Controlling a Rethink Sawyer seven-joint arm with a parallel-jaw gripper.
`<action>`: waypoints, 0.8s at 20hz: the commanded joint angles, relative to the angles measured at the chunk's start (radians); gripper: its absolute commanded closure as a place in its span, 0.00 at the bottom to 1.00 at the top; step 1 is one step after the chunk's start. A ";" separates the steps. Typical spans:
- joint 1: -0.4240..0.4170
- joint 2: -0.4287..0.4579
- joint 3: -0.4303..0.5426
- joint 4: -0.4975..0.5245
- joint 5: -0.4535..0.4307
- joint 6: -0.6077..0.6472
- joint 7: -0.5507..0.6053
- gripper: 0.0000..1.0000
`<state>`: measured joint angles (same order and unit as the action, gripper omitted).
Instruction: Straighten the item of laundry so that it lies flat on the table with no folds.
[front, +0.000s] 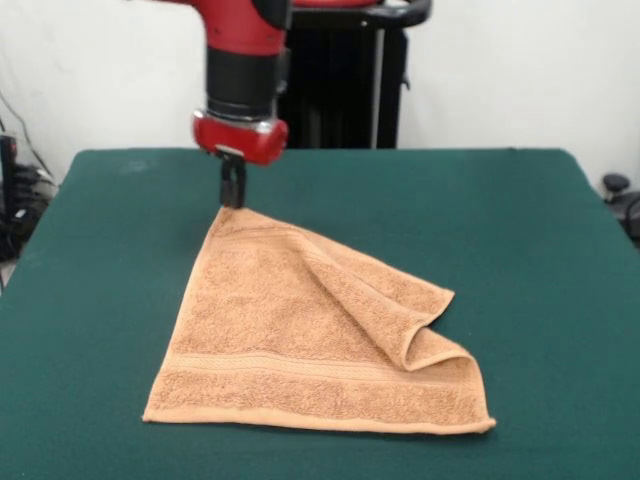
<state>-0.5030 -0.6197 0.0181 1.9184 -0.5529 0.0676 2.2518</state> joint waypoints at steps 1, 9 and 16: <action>-0.059 -0.148 0.233 0.051 -0.019 0.234 -0.215 1.00; -0.025 -0.196 0.228 0.058 -0.032 0.268 -0.136 1.00; 0.093 -0.181 0.154 0.043 -0.025 0.246 -0.014 1.00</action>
<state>-0.5016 -0.8117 0.1087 1.9203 -0.5539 0.2321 2.2518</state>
